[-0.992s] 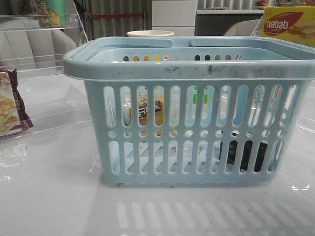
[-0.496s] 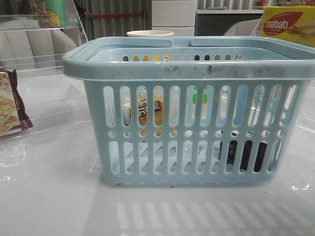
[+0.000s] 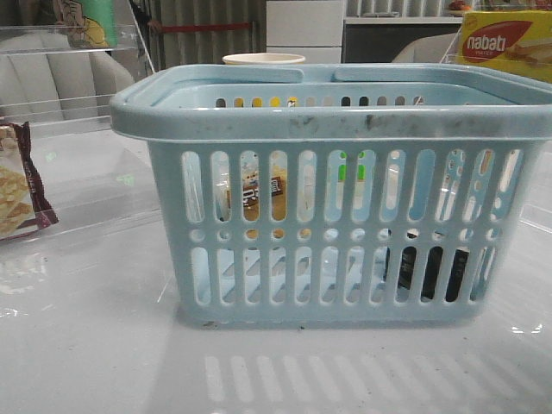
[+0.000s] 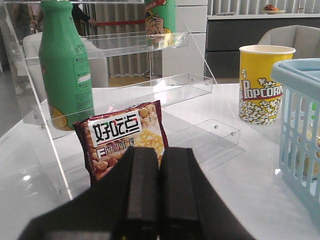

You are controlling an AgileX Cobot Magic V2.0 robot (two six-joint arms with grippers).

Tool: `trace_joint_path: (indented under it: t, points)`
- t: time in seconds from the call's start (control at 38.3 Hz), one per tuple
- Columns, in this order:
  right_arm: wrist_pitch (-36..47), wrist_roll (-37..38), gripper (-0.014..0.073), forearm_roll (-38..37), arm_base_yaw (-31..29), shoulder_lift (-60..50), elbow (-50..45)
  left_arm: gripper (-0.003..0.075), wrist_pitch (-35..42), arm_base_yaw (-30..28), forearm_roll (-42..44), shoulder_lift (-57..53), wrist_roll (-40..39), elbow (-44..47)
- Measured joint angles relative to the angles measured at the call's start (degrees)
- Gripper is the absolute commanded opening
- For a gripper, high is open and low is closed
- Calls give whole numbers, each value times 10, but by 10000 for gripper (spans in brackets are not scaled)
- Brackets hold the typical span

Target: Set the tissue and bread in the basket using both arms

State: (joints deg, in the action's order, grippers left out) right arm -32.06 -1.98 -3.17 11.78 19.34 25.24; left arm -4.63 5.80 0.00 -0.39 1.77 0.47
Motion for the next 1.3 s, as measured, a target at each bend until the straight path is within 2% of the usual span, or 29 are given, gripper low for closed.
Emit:
trace_joint_path:
  t: [0.16, 0.44, 0.78, 1.3]
  points:
    - [104, 0, 56, -3, -62, -97, -114, 97, 0, 0, 0, 0, 0, 0]
    - [182, 0, 56, 15, -110, -197, -260, 97, 0, 0, 0, 0, 0, 0]
    - [276, 0, 56, 48, -110, -199, -269, 97, 0, 0, 0, 0, 0, 0]
    - [281, 0, 56, 58, -110, -199, -269, 97, 0, 0, 0, 0, 0, 0]
